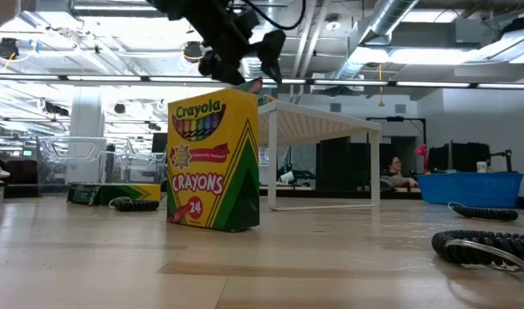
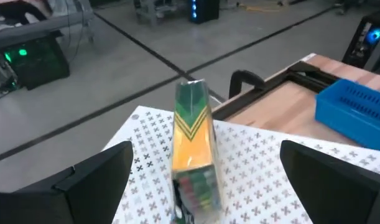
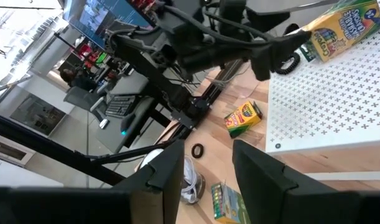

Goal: Pick & Place Office Desk Supplies
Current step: Put the crayon box from the shelf into the transparent bin

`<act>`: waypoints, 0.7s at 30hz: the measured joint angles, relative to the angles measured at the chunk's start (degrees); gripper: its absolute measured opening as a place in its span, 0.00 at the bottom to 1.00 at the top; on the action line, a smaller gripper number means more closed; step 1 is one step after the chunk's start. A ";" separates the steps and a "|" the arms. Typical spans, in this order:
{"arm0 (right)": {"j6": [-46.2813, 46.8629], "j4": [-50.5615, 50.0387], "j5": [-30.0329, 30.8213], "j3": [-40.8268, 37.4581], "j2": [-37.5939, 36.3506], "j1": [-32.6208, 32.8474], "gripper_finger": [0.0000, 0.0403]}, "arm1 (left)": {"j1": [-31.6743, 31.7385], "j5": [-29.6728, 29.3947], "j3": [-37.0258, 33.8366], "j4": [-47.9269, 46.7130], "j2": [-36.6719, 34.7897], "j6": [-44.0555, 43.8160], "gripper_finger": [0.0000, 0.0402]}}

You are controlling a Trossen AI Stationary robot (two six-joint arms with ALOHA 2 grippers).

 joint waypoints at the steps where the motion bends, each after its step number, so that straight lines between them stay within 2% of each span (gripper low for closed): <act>1: 0.25 -0.03 -0.02 0.00 0.00 0.00 0.33 | 0.25 0.54 0.02 1.14 0.58 -0.01 1.00; 10: 1.14 0.00 -1.17 0.00 0.00 0.01 0.33 | 4.32 2.79 0.02 5.20 4.25 -0.43 0.99; 21: 2.08 0.00 -1.81 0.00 0.00 0.65 0.33 | 10.52 18.00 0.06 9.49 7.26 -5.25 0.86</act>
